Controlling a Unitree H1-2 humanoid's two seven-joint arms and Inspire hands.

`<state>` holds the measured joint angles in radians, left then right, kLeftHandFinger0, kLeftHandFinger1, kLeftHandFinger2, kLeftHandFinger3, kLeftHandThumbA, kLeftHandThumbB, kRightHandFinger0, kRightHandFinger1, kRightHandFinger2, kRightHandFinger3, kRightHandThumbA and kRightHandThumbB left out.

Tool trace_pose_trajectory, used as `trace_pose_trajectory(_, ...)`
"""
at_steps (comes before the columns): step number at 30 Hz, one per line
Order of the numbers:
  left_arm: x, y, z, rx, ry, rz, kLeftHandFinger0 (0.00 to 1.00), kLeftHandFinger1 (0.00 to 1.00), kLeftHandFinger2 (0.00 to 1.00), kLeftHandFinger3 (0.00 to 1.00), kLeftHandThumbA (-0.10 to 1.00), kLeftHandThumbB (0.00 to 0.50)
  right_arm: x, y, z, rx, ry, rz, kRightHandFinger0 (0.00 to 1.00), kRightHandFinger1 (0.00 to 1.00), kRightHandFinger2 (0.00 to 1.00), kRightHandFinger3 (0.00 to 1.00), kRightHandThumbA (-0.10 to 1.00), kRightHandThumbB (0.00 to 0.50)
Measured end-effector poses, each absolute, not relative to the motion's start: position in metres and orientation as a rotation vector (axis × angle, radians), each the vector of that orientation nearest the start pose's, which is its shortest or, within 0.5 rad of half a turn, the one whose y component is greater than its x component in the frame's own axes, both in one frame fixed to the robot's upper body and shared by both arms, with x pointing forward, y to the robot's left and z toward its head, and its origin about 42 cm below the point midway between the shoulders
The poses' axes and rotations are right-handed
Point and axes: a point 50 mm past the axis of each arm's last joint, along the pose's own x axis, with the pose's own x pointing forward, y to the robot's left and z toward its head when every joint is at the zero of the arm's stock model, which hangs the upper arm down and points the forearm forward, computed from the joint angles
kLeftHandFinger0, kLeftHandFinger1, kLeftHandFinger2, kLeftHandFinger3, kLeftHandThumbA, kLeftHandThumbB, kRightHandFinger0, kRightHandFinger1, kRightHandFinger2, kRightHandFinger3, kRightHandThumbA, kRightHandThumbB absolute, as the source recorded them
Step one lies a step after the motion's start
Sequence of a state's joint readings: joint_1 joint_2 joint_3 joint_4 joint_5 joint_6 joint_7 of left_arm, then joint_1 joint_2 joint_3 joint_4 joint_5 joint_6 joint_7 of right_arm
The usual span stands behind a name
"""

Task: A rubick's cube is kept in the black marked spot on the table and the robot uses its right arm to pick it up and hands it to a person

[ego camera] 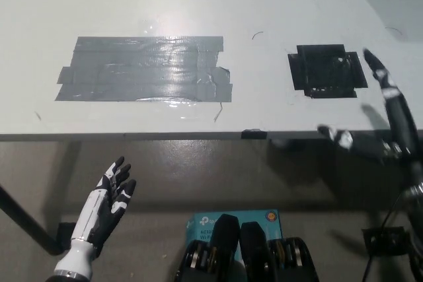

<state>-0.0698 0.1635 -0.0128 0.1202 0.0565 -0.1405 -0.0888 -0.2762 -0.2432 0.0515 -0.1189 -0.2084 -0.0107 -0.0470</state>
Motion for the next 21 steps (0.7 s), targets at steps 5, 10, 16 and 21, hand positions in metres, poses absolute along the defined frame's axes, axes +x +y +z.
trace_pose_trajectory(5,0.310,0.254,0.100,0.223,-0.099,-0.120,1.00,1.00,1.00,1.00,0.84,0.111,0.321,-0.266,0.215,-0.344,-0.445,0.004,1.00,1.00,1.00,1.00,1.00,0.211)
trace_pose_trajectory(10,0.314,0.253,0.106,0.222,-0.119,-0.121,1.00,1.00,1.00,1.00,0.84,0.114,0.329,-0.274,0.186,-0.287,-0.391,0.013,1.00,1.00,1.00,1.00,1.00,0.206)
trace_pose_trajectory(16,0.314,0.253,0.105,0.221,-0.121,-0.120,1.00,1.00,1.00,1.00,0.85,0.119,0.338,-0.278,0.147,-0.245,-0.280,0.029,1.00,1.00,1.00,1.00,0.97,0.228)
trace_pose_trajectory(21,0.314,0.253,0.105,0.220,-0.121,-0.119,1.00,1.00,1.00,1.00,0.84,0.109,0.339,-0.276,0.139,-0.223,-0.263,0.046,1.00,1.00,1.00,1.00,0.96,0.227)
